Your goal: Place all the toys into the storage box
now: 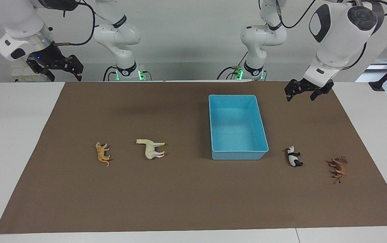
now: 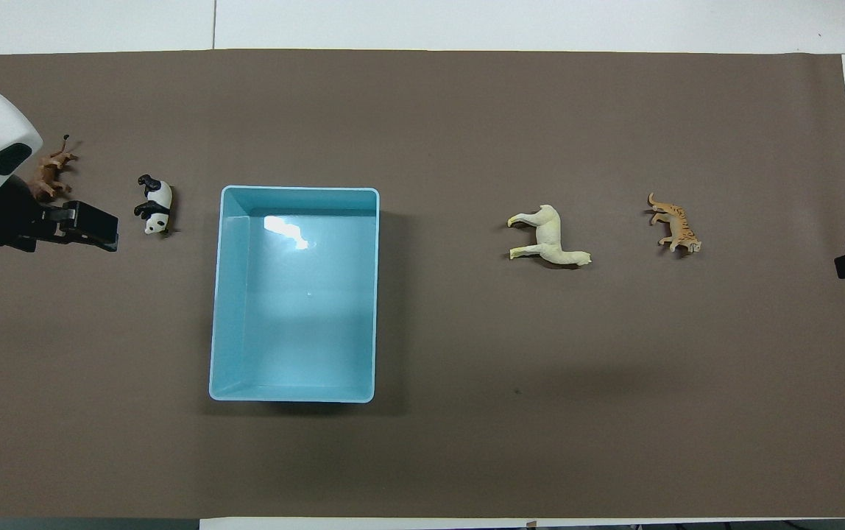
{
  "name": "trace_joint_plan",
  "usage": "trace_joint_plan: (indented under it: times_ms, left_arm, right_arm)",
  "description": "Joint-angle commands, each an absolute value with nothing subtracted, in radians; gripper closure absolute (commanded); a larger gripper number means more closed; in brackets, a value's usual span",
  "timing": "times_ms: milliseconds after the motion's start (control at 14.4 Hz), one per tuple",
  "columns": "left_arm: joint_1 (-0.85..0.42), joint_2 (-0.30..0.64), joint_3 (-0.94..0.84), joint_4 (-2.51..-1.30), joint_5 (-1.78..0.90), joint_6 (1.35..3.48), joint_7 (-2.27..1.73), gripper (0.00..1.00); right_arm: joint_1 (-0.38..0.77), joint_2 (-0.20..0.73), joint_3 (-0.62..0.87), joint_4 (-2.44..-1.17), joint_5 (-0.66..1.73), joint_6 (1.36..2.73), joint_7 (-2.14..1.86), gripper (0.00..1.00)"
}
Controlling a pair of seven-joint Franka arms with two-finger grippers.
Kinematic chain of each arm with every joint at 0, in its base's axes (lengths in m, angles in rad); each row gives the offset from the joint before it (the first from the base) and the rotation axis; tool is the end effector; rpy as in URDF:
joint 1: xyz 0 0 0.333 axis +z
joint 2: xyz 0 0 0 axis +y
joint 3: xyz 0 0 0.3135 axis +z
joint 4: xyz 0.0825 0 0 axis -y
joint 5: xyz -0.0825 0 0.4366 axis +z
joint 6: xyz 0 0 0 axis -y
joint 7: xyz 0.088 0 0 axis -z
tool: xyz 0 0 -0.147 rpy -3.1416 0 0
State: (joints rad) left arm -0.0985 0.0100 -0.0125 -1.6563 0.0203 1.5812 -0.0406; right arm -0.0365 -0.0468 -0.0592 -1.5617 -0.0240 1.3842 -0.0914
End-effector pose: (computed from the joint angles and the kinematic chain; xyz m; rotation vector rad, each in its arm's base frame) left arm 0.5999 -0.0639 0.5322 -3.1104 0.1112 0.1298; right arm 0.5641 -0.0587 0.5996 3.1260 -0.0109 -0.2069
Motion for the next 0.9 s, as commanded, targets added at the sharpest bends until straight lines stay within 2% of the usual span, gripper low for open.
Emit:
trace_joint_plan:
  times_ms: [0,557,835]
  left_arm:
    - [-0.095,-0.006,-0.011,-1.669,0.009,1.583,-0.037,0.0]
    - [-0.095,-0.006,-0.011,-1.669,0.009,1.583,-0.035,0.0]
    - [-0.104,-0.006,-0.012,-1.67,0.009,1.574,-0.04,0.0]
  right_arm:
    - [-0.044,-0.066,-0.054,-1.578,-0.011,1.385,-0.097,0.0]
    - [-0.051,-0.072,-0.054,-1.589,-0.012,1.382,-0.097,0.0]
    - [-0.044,-0.081,-0.054,-1.689,-0.011,1.498,-0.112,0.0]
